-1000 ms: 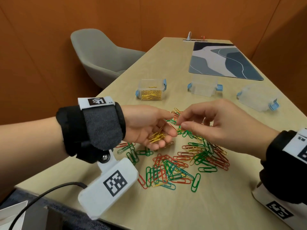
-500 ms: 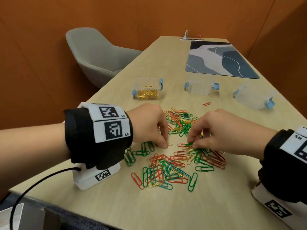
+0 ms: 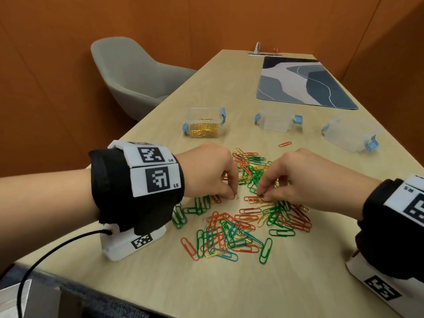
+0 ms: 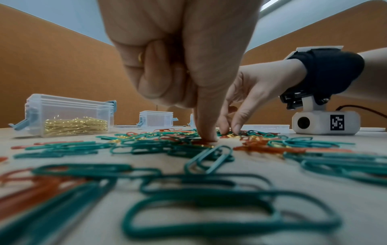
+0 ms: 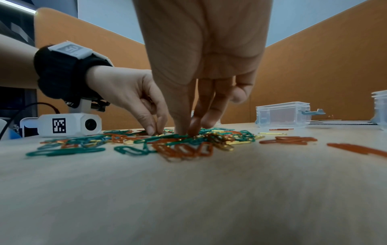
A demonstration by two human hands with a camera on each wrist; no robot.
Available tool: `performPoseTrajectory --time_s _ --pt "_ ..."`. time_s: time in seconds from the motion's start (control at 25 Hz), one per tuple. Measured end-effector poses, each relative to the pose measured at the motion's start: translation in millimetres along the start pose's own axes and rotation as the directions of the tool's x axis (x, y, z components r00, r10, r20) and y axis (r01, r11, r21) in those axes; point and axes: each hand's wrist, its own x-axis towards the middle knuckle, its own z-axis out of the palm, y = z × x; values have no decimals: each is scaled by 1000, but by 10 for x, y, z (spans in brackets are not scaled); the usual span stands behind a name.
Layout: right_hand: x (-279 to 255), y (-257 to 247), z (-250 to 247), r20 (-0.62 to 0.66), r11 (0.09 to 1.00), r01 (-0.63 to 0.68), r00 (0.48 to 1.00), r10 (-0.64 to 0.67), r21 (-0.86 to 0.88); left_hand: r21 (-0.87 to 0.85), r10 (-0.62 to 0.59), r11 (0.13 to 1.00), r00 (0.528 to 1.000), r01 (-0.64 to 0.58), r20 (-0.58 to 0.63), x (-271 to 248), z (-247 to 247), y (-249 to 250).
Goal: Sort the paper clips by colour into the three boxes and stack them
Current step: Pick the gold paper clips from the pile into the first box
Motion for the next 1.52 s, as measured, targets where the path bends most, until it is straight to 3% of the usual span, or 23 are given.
performPoseTrajectory --time_s 0.32,0.56,0.72,0.8,0.88,0.96,1.04,1.16,1.24,1.44,1.48,1.52 --pt "-18 -38 -4 13 1000 2 1000 -2 29 -16 -12 1000 1000 12 1 9 1 11" --pt "42 -70 55 -8 996 54 998 -54 -70 70 -19 997 992 10 123 15 55 6" --pt "37 -59 62 11 998 56 998 -56 -29 78 -5 997 988 -7 153 -25 59 25" --pt "35 -52 58 12 997 71 997 -71 -10 11 -31 999 995 30 94 -19 30 17" --pt "28 -48 44 7 997 80 997 -80 18 -179 -123 975 991 131 56 21 -56 -7" --pt "31 -58 40 19 996 86 996 -87 34 -513 -230 814 962 273 147 35 -196 -34" --pt "40 -64 48 29 995 99 995 -99 24 -699 -254 608 926 377 278 9 -320 -77" --pt "36 -66 57 37 994 107 993 -108 20 -797 -188 419 900 435 393 -65 -325 -129" --pt "32 -74 62 53 994 109 993 -110 26 -809 -144 352 882 470 449 -113 -253 -134" --pt "27 -105 66 60 992 127 990 -126 -14 -757 -210 410 861 508 463 -111 -121 -63" --pt "29 -111 58 56 992 128 990 -128 -12 -732 -241 479 875 484 421 -93 -105 -30" --pt "35 -115 49 39 991 135 990 -135 -16 -662 -269 609 899 437 346 -75 -86 -7"
